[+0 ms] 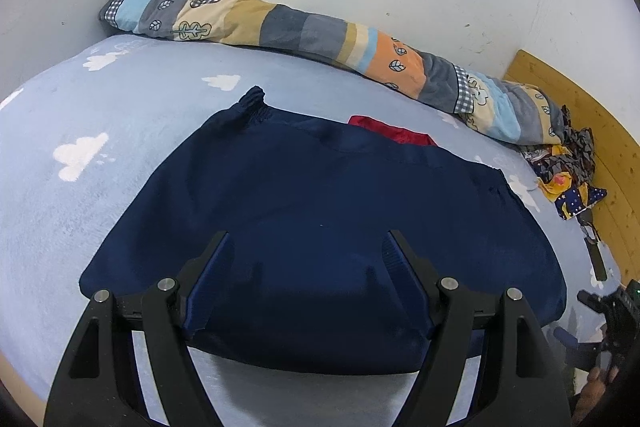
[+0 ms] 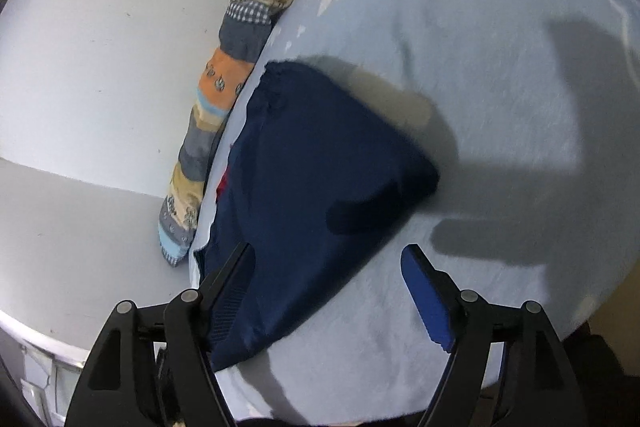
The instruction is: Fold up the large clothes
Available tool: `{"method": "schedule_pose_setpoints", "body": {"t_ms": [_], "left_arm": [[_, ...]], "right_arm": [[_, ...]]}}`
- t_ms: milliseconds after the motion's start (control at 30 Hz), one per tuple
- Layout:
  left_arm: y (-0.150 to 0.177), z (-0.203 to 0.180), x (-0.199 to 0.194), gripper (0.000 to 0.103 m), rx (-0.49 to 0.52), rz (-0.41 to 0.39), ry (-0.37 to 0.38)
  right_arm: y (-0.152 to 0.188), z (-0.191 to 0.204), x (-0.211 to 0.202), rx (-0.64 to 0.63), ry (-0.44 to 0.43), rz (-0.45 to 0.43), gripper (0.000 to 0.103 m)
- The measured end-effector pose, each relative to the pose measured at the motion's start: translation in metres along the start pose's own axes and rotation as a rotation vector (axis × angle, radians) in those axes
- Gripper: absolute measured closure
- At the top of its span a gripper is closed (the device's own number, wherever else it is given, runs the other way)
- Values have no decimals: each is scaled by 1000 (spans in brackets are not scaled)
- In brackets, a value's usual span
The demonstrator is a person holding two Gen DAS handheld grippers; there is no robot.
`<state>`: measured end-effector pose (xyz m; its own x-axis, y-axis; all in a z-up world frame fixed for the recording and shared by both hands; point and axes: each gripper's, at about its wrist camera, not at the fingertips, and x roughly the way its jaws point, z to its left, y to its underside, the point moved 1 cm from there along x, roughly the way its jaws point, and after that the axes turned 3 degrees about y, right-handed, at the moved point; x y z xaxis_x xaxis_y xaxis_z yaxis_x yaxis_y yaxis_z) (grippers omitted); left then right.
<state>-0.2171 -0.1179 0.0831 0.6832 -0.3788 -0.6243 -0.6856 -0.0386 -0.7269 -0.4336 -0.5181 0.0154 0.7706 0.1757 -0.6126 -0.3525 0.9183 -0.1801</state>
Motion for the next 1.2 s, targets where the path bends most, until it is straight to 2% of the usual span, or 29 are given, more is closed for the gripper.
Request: {"method": "schedule_pose_setpoints", "body": {"t_ms": [133,233,300,333,400,467,533,600,700,767,800,900,1033,1100,1133,1167,1200], "left_arm": [[0,2,2,27,-14,7,-6],[1,-1,3,27,-4,18,-12],[2,-5,4,27,8,23,-14],[3,-7,5,27,16,27,-22],[4,-11,7,27,28,34,-31],[5,-14,8,27,42,40,-42],[6,-17,8,27,52,44,-46],[7,-18,8,27,53,45,-53],[7,-21,12,27,59,62,-54],[8,-28,20,27,77,96,-34],[9,-35,25,27,95,115,-3],[15,-61,32,27,173,109,17],[24,-99,57,27,261,142,25],[26,-110,70,27,309,153,3],[29,-112,79,27,335,178,-22],[37,-112,97,26,370,251,-71],[45,-110,108,25,386,306,-89]], "right_arm": [[-6,-24,22,169,-26,34,25],[-8,-20,35,150,-34,6,25],[-12,-16,40,135,-76,-33,27],[-16,-14,45,134,-90,-54,30],[-24,-15,54,147,-115,-98,44],[-35,-19,67,157,-136,-80,73],[-45,-17,75,143,-175,-58,77],[-52,-6,77,92,-182,-58,78],[-52,2,82,46,-140,-47,78],[-51,3,79,35,-135,-48,84],[-51,9,76,9,-138,-54,85],[-46,31,64,-95,-148,-80,85],[-44,40,60,-113,-193,-72,85],[-43,39,60,-110,-199,-67,85],[-43,39,60,-108,-205,-64,85],[-41,38,57,-110,-209,-62,85],[-38,37,54,-115,-213,-60,85]]}}
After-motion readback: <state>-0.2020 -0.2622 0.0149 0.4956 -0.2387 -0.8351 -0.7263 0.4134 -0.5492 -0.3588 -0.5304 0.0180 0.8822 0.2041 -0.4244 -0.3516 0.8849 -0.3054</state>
